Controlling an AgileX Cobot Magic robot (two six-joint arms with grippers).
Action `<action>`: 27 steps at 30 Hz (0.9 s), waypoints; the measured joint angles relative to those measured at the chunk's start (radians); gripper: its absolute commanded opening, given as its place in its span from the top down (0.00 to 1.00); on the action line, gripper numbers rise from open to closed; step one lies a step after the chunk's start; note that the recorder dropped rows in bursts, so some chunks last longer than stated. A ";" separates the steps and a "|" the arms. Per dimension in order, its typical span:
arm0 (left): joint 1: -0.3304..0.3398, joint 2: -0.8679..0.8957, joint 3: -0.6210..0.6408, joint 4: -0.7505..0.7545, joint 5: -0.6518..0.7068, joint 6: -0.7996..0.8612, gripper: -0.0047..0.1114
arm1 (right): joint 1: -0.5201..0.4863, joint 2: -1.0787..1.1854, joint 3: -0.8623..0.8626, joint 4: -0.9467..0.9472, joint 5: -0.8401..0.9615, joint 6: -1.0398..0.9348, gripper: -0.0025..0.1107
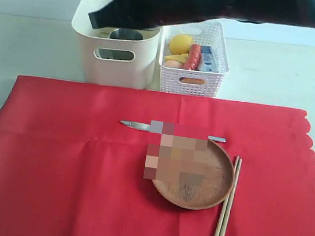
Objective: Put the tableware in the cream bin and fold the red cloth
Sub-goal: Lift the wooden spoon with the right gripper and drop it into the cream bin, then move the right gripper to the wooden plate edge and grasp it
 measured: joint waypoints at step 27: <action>0.000 0.000 0.000 0.000 0.000 0.000 0.94 | -0.302 -0.200 0.548 -0.065 0.066 -0.057 0.98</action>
